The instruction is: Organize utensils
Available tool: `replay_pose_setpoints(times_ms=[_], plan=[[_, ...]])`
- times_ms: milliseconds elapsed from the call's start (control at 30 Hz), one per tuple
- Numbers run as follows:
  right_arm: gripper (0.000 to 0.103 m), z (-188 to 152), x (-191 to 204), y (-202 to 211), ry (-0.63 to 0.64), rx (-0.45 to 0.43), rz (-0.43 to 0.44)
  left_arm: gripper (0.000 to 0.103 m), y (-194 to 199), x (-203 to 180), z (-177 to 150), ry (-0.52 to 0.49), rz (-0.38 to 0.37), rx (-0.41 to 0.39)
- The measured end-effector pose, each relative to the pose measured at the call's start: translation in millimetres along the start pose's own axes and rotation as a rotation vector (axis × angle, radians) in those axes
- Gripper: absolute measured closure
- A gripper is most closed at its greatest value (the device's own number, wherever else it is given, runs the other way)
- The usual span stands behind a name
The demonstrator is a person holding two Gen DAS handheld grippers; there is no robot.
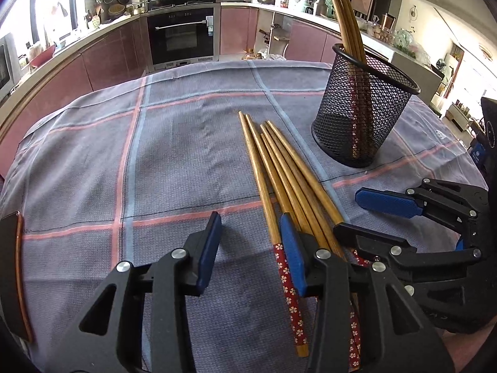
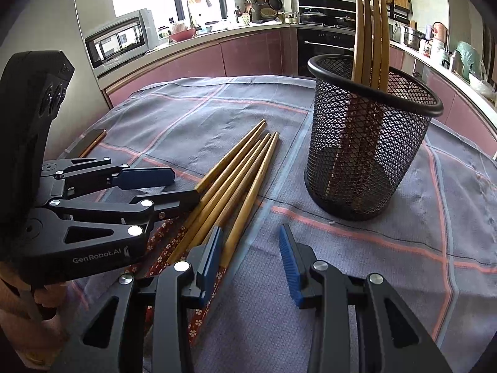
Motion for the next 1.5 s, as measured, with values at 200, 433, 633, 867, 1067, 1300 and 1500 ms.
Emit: replay_pose_setpoints(times_ms=[200, 433, 633, 867, 1067, 1300, 1500], plan=[[0.067, -0.4, 1.5, -0.7, 0.008, 0.002, -0.006, 0.068, -0.1, 0.7, 0.8, 0.003, 0.013, 0.003], [0.081, 1.1, 1.8, -0.9, 0.006, 0.006, -0.011, 0.089, -0.9, 0.1, 3.1, 0.011, 0.012, 0.008], [0.095, 4.1, -11.1, 0.9, -0.065, 0.022, 0.048, 0.095, 0.5, -1.6, 2.1, 0.036, -0.002, 0.004], [0.097, 4.6, -19.4, 14.8, -0.100, -0.002, 0.085, 0.096, 14.9, -2.1, -6.7, 0.049, -0.031, -0.018], [0.097, 0.7, -8.5, 16.2, -0.049, 0.020, 0.104, 0.096, 22.7, -9.7, -20.8, 0.038, -0.054, -0.003], [0.095, 2.5, -9.8, 5.3, -0.025, 0.055, 0.070, 0.094, 22.4, -9.6, -23.0, -0.008, -0.016, 0.016], [0.088, 16.5, -9.2, -6.3, 0.007, 0.064, 0.056, 0.084, 6.4, -7.1, -4.1, -0.057, 0.007, 0.026]])
Point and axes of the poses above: each gripper's, at about its wrist camera, not at the fingertips, and y roughly against the way its jaws point, x to its left, z to its top, the point moved 3 cm from there along -y, roughly the way its jaws point, and after that the axes turned 9 degrees about -y, right-handed, at the moved point
